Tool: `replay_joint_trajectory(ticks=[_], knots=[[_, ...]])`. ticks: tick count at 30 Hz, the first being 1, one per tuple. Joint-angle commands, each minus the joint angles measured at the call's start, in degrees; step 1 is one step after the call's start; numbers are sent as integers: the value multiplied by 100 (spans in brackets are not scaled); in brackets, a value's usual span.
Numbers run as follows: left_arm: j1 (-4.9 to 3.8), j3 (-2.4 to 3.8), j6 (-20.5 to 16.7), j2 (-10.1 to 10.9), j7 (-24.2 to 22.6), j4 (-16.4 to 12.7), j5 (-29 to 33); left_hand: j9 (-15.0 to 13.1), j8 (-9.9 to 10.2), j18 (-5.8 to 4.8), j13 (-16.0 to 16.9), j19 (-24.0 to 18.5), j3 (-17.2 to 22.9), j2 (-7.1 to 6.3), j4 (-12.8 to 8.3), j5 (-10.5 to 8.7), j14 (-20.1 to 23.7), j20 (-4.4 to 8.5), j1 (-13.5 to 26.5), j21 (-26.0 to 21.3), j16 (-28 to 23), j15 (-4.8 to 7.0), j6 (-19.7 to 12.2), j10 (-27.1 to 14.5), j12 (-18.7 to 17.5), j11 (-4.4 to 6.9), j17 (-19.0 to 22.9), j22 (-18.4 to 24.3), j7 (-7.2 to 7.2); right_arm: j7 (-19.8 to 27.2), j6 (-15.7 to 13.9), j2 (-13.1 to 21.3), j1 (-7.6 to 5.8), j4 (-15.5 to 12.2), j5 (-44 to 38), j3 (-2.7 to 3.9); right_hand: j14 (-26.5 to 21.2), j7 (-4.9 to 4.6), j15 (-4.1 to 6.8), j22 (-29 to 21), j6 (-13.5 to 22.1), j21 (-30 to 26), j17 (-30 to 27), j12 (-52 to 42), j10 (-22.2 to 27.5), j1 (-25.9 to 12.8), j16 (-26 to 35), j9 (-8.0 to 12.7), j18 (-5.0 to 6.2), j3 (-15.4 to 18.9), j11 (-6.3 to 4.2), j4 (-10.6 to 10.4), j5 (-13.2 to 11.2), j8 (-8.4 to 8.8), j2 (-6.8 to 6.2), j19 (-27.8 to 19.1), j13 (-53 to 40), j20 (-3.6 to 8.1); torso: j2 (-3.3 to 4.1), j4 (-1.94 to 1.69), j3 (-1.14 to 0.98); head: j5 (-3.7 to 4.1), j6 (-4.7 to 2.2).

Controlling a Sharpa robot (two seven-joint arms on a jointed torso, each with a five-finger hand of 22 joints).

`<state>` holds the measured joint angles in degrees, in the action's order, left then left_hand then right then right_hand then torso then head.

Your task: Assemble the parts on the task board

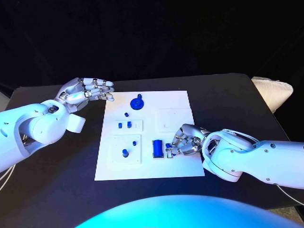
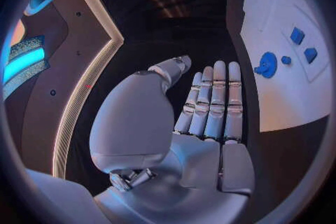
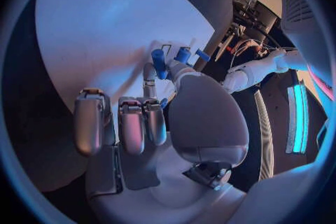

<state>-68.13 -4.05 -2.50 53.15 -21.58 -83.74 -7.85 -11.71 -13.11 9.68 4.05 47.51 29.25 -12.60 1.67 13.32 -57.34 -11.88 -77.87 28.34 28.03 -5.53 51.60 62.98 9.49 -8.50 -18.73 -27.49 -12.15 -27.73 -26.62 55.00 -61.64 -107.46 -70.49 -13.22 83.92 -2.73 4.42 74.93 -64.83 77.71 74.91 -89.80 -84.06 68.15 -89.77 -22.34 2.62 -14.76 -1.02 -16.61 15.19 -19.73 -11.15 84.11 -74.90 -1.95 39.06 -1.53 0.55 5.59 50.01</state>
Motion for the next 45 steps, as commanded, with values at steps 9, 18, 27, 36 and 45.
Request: replay_joint_trajectory(ticks=[9,18,27,36,45], knots=[[0,3,72,1,-39,-18,32,5,-26,58,8,29,-36,2,8,-13,-21,-5,-76,-32,-21,-6,21,44,-11,-2,-6,5,2,58,201,-32,9,-19,-60,-3,608,13,38,1228,-75,55,1509,-20,-594,-256,-23,13,-50,6,-51,-14,15,-35,239,287,-1510,44,1,-2,3,11,-1],[0,3,72,2,-37,-17,33,7,-28,58,7,35,-40,3,17,-13,-23,-6,-75,-47,-32,-6,23,47,-12,-1,-21,13,4,77,267,-41,9,-36,-45,-3,608,26,46,1232,-106,76,1509,-20,-594,-393,-23,15,-53,-6,-60,-15,43,-58,302,292,-1510,50,0,-1,1,14,-1],[0,3,71,1,-34,-9,33,7,-28,58,7,35,-40,3,17,-13,-23,-6,-75,-47,-32,-6,23,47,-12,-1,-21,13,4,93,354,-33,9,-64,-11,-3,608,31,50,1239,-122,103,1509,-20,-594,-456,-23,17,-58,-4,-65,-16,47,-72,313,299,-1510,53,-1,0,1,12,-1],[0,3,68,-1,-34,0,33,7,-28,58,7,35,-40,3,17,-13,-23,-6,-75,-47,-32,-6,23,47,-12,-1,-21,13,4,95,331,-23,9,-73,-10,-3,608,35,54,1239,-129,102,1509,-20,-594,-556,-23,22,-58,7,-69,-19,41,-84,323,299,-1510,57,1,-3,2,11,-1],[0,3,60,0,-27,2,34,7,-30,58,8,39,-41,6,22,-12,-24,-7,-75,-55,-37,-6,26,51,-11,1,-28,17,6,98,290,-14,9,-85,-12,-3,608,40,58,1239,-133,105,1509,-20,-594,-704,-23,30,-58,24,-74,-20,38,-100,346,299,-1510,62,-1,-1,0,6,-1]])
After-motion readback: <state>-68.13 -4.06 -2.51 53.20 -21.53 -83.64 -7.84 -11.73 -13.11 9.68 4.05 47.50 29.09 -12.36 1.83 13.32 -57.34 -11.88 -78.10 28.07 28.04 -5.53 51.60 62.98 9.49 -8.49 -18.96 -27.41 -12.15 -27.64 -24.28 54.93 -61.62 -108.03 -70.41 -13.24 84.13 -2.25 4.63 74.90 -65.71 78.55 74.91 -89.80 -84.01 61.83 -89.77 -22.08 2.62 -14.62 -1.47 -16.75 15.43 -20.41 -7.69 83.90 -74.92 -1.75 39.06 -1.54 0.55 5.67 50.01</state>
